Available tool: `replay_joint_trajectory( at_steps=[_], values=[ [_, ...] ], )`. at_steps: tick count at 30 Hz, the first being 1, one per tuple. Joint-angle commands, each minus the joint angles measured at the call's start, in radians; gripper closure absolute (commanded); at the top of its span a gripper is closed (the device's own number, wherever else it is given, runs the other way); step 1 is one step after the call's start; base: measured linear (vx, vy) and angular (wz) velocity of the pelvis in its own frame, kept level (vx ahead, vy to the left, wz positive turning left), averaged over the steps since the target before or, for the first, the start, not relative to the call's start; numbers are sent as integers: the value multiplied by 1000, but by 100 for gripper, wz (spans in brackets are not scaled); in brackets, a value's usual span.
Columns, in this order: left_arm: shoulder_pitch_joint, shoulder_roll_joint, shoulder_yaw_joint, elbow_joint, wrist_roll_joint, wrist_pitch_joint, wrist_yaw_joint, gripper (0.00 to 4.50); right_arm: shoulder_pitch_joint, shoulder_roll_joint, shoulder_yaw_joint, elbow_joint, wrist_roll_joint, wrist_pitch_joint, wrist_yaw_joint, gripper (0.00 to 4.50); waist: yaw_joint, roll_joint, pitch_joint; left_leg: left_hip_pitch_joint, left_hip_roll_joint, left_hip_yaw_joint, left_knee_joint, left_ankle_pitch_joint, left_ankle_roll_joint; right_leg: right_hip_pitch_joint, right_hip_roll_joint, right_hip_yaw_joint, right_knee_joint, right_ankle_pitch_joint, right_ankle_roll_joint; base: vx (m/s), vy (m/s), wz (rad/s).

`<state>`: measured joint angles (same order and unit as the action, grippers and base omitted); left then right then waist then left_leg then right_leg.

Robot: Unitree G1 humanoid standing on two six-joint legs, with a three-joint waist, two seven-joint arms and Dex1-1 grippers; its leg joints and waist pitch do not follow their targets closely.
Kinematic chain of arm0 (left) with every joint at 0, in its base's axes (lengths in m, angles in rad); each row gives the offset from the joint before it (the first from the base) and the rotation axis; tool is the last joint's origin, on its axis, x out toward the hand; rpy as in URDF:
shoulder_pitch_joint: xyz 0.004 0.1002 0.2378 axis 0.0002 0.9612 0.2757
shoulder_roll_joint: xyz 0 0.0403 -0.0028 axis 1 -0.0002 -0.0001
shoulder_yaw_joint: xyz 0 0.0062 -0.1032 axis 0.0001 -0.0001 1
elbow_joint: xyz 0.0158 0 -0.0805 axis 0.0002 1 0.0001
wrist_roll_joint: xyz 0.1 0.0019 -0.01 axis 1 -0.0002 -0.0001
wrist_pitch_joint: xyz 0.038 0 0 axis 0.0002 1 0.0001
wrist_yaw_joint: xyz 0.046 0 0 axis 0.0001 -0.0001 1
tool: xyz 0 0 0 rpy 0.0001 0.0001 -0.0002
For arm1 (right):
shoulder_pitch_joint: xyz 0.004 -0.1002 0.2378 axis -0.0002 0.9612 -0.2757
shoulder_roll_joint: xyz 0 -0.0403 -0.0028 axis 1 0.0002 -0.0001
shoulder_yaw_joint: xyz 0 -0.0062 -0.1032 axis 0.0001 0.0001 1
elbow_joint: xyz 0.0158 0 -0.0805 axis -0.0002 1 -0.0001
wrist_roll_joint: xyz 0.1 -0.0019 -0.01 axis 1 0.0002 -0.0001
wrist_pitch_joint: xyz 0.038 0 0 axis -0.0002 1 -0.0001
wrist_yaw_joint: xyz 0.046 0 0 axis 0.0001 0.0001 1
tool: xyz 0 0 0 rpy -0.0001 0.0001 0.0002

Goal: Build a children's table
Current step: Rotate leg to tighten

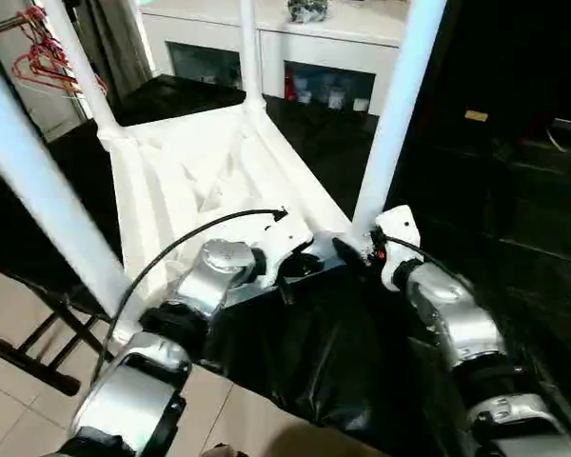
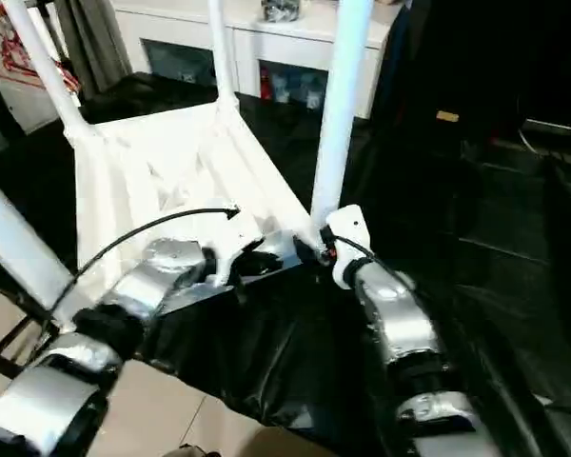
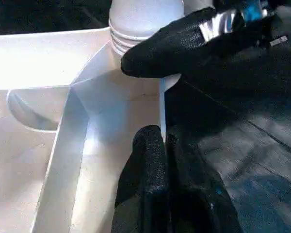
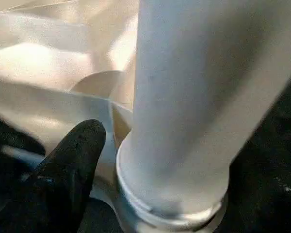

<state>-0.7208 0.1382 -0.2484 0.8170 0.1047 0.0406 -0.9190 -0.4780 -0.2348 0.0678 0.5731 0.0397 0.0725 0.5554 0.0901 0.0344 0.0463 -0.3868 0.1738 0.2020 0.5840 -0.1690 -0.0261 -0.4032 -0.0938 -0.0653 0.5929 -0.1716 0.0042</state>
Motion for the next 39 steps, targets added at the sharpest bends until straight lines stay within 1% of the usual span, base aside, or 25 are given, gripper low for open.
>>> replay_joint_trajectory(
  at_steps=[1, 3, 4, 7, 8, 9, 10, 11, 13, 14, 15, 16, 17, 18, 19, 20, 23, 24, 25, 33, 35, 36, 37, 39],
  values=[
    [8, 0, -5, -33, -37, -54, -48, 450, 3, -14, 30, -3, 2, -14, 72, 64, 2, -17, -64, 17, 56, -27, -68, -233, 58, 46, -67, 43, -68, -184, -232, 0, 0, 0],
    [19, 15, -8, -39, -42, -79, -76, 450, 9, -48, 43, -15, 6, -38, 138, 64, 5, -18, -63, 18, 58, -26, -67, -236, 67, 46, -67, 41, -69, -193, -239, 0, 0, 0],
    [24, 21, -7, -43, -44, -85, -86, 450, 13, -62, 47, -21, 9, -47, 167, 64, 6, -18, -62, 19, 59, -27, -67, -238, 66, 46, -67, 42, -69, -199, -239, 0, 0, 0],
    [40, 46, -9, -65, -59, -90, -142, 450, 22, -97, 41, -52, 43, -55, 262, 64, 8, -19, -60, 18, 62, -27, -69, -256, 64, 46, -67, 42, -70, -232, -236, 0, 0, 0],
    [49, 58, -10, -77, -65, -92, -170, 450, 27, -112, 42, -66, 61, -47, 308, 64, 7, -20, -60, 19, 62, -27, -69, -263, 62, 44, -67, 42, -71, -249, -237, 0, 0, 0],
    [49, 58, -10, -77, -65, -92, -170, 450, 27, -112, 42, -66, 61, -47, 308, 64, 7, -20, -60, 19, 62, -27, -69, -268, 62, 45, -67, 41, -70, -253, -238, 0, 0, 0],
    [58, 73, -9, -91, -73, -94, -203, 450, 36, -132, 53, -84, 74, -37, 359, 64, 8, -22, -60, 19, 62, -27, -69, -267, 64, 46, -67, 41, -71, -256, -237, 0, 0, 0],
    [65, 86, -9, -101, -81, -96, -232, 450, 43, -149, 64, -99, 84, -28, 403, 64, 11, -21, -60, 19, 64, -27, -69, -260, 68, 46, -66, 42, -69, -251, -232, 0, 0, 0],
    [72, 102, -7, -112, -89, -97, -269, 450, 52, -169, 78, -112, 90, -30, 453, 64, 12, -21, -61, 18, 65, -26, -68, -246, 74, 43, -66, 42, -67, -236, -239, 0, 0, 0],
    [74, 107, -7, -114, -90, -98, -277, 450, 54, -172, 80, -113, 91, -31, 461, 81, 13, -23, -61, 18, 64, -26, -68, -247, 74, 43, -66, 41, -67, -239, -240, 0, 0, 0],
    [74, 107, -7, -114, -90, -98, -277, 450, 54, -172, 80, -113, 91, -31, 461, 81, 13, -21, -61, 18, 64, -26, -68, -249, 69, 42, -68, 41, -67, -246, -243, 0, 0, 0],
    [79, 127, -6, -126, -99, -95, -315, 450, 60, -182, 90, -120, 91, -34, 493, 91, 13, -22, -61, 20, 64, -26, -68, -255, 66, 41, -67, 41, -68, -255, -243, 0, 0, 0],
    [79, 128, -6, -127, -99, -94, -317, 450, 60, -183, 90, -121, 91, -34, 495, 91, 13, -22, -60, 20, 64, -26, -69, -257, 65, 41, -67, 41, -67, -258, -241, 0, 0, 0],
    [80, 137, -8, -130, -102, -93, -333, 450, 61, -186, 96, -120, 87, -35, 506, 101, 14, -23, -60, 20, 65, -26, -70, -260, 62, 40, -68, 42, -69, -265, -240, 0, 0, 0],
    [82, 146, -11, -135, -104, -92, -349, 450, 61, -188, 100, -119, 85, -38, 517, 101, 16, -21, -60, 21, 65, -26, -70, -261, 58, 39, -68, 42, -68, -267, -241, 0, 0, 0],
    [85, 154, -14, -141, -105, -90, -362, 450, 61, -190, 102, -123, 87, -35, 525, 127, 17, -22, -61, 21, 65, -26, -69, -254, 57, 40, -67, 43, -66, -254, -243, 0, 0, 0],
    [86, 156, -15, -146, -106, -88, -367, 450, 61, -190, 102, -128, 92, -31, 529, 137, 18, -20, -61, 21, 66, -26, -70, -249, 59, 39, -66, 42, -64, -234, -249, 0, 0, 0],
    [88, 157, -16, -148, -107, -86, -369, 450, 61, -189, 102, -130, 93, -31, 529, 147, 18, -21, -61, 21, 65, -26, -69, -248, 58, 40, -67, 42, -63, -230, -249, 0, 0, 0],
    [90, 158, -16, -155, -108, -82, -376, 450, 60, -191, 105, -129, 85, -40, 526, 168, 20, -21, -61, 21, 66, -26, -69, -248, 56, 40, -68, 43, -64, -230, -251, 0, 0, 0],
    [93, 158, -16, -159, -108, -81, -379, 450, 64, -184, 109, -129, 77, -53, 522, 181, 23, -23, -62, 21, 64, -25, -67, -230, 60, 42, -67, 42, -61, -216, -251, 0, 0, 0],
    [91, 157, -15, -150, -93, -85, -345, 450, 71, -171, 105, -128, 71, -52, 493, 181, 23, -22, -62, 21, 64, -26, -67, -234, 58, 41, -67, 42, -62, -221, -250, 0, 0, 0],
    [83, 152, -13, -134, -76, -84, -302, 450, 73, -156, 101, -121, 60, -53, 455, 181, 22, -23, -61, 20, 64, -26, -68, -239, 57, 41, -67, 42, -63, -230, -249, 0, 0, 0],
    [83, 152, -13, -133, -75, -84, -299, 450, 73, -155, 101, -121, 59, -53, 452, 181, 20, -22, -60, 21, 64, -27, -69, -247, 50, 39, -67, 43, -65, -244, -244, 0, 0, 0],
    [62, 133, -6, -96, -49, -73, -215, 450, 71, -119, 89, -97, 42, -44, 365, 181, 18, -22, -59, 23, 64, -29, -72, -271, 37, 39, -68, 42, -69, -278, -234, 0, 0, 0]
  ],
)
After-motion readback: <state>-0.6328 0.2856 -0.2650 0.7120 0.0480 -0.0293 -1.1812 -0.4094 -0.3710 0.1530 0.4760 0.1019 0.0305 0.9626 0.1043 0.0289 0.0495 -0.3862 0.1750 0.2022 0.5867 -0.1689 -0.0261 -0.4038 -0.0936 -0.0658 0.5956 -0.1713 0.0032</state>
